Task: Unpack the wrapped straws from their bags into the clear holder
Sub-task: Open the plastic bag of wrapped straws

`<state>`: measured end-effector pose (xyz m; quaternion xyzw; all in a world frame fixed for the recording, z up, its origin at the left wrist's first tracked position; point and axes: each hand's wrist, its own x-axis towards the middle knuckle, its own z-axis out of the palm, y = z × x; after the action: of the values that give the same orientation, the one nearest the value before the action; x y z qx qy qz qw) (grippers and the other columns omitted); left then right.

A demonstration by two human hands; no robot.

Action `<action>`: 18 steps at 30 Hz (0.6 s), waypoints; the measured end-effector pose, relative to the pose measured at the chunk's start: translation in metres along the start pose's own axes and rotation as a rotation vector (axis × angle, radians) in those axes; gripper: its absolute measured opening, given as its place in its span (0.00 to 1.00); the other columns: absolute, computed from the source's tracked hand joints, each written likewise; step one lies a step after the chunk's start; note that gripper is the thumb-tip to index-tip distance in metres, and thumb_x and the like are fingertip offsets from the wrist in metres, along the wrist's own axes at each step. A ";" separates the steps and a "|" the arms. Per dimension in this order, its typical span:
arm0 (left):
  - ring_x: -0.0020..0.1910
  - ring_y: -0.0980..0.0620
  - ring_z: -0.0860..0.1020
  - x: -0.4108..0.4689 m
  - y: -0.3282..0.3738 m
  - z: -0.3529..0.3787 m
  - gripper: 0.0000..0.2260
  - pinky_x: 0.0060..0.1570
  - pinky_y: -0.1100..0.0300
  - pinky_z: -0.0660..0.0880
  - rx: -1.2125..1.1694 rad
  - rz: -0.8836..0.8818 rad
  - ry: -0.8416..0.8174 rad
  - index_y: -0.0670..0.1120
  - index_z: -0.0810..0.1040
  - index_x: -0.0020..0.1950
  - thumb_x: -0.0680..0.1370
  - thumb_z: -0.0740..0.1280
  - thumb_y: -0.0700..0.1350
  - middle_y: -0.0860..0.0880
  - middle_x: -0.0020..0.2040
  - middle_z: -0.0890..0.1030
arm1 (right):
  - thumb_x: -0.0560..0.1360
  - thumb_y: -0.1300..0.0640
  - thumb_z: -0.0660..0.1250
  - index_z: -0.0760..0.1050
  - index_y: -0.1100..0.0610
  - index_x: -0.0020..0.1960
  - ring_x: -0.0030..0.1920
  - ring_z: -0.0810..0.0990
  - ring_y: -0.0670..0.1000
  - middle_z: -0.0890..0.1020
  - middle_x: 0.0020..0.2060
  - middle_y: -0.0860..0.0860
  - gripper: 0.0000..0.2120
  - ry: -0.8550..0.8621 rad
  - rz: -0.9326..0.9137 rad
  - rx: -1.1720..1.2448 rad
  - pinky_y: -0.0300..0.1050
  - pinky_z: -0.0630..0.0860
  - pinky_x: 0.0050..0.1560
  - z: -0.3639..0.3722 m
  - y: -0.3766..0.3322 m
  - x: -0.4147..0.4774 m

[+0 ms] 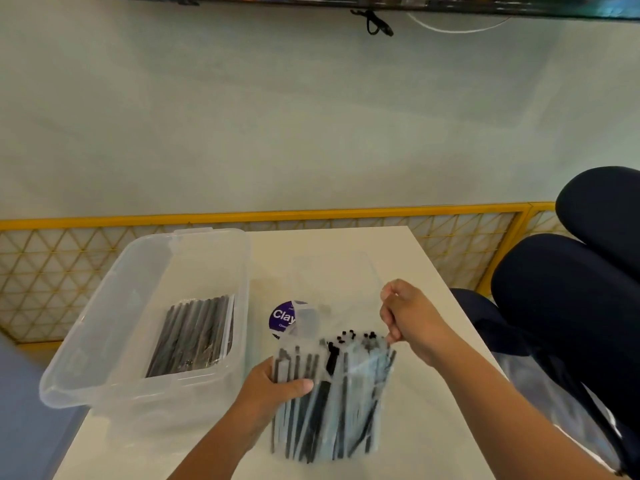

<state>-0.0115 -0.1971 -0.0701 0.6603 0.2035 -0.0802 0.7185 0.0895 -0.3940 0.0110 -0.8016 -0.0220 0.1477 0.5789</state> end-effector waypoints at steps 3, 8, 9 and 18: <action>0.46 0.49 0.83 0.000 0.003 -0.003 0.14 0.52 0.56 0.78 0.046 0.055 0.007 0.40 0.80 0.52 0.69 0.71 0.30 0.44 0.45 0.85 | 0.78 0.64 0.50 0.66 0.57 0.41 0.18 0.63 0.45 0.68 0.26 0.51 0.10 -0.005 -0.004 -0.029 0.44 0.71 0.31 0.003 0.006 0.000; 0.42 0.56 0.82 0.000 0.024 0.000 0.09 0.40 0.69 0.76 0.169 0.220 0.025 0.42 0.78 0.47 0.69 0.73 0.34 0.51 0.41 0.84 | 0.78 0.66 0.51 0.68 0.55 0.40 0.25 0.67 0.45 0.70 0.26 0.49 0.12 -0.003 -0.079 -0.091 0.40 0.74 0.32 -0.001 -0.007 -0.002; 0.42 0.55 0.81 0.000 0.027 0.001 0.08 0.40 0.68 0.76 0.186 0.248 0.035 0.42 0.78 0.46 0.70 0.73 0.35 0.51 0.41 0.83 | 0.77 0.66 0.51 0.68 0.55 0.40 0.26 0.67 0.46 0.70 0.26 0.49 0.12 -0.005 -0.094 -0.111 0.39 0.74 0.32 -0.001 -0.010 -0.003; 0.33 0.63 0.73 -0.004 0.052 0.017 0.06 0.35 0.72 0.71 0.338 0.452 0.218 0.50 0.74 0.44 0.74 0.70 0.40 0.49 0.41 0.81 | 0.78 0.63 0.52 0.67 0.52 0.40 0.31 0.68 0.47 0.71 0.30 0.49 0.12 0.017 -0.159 -0.239 0.42 0.74 0.36 0.000 -0.018 -0.009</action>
<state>0.0085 -0.2087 -0.0201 0.8037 0.1110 0.1201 0.5721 0.0833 -0.3899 0.0292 -0.8619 -0.0979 0.0908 0.4891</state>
